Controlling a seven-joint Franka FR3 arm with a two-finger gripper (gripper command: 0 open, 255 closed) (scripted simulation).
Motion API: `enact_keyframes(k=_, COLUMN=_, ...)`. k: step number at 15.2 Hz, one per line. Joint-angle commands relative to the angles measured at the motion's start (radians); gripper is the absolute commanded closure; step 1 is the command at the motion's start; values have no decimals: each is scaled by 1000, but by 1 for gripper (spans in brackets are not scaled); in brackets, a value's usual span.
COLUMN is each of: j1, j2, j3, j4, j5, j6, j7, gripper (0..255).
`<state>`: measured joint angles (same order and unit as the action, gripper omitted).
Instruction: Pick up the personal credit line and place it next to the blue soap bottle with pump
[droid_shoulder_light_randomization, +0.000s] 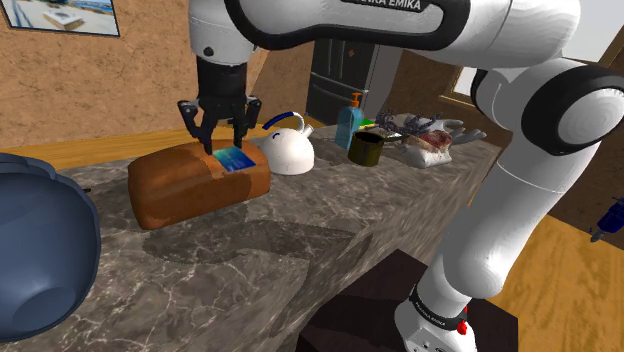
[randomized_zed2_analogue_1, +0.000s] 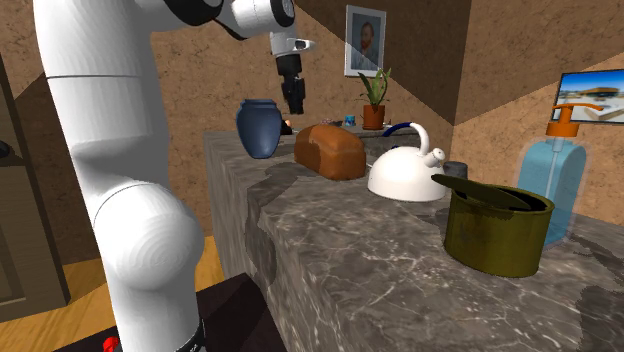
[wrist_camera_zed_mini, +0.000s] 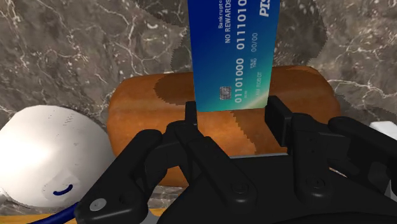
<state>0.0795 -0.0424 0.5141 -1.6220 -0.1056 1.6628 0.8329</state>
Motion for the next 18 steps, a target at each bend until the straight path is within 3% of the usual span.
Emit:
enact_keyframes(k=1, j1=2, j2=9, j3=2, j4=39, j5=-4, j6=-32, j7=1, gripper=255)
enact_keyframes(k=18, j1=45, j2=152, j3=35, j4=441, j5=-88, j6=-316, j7=20, gripper=255)
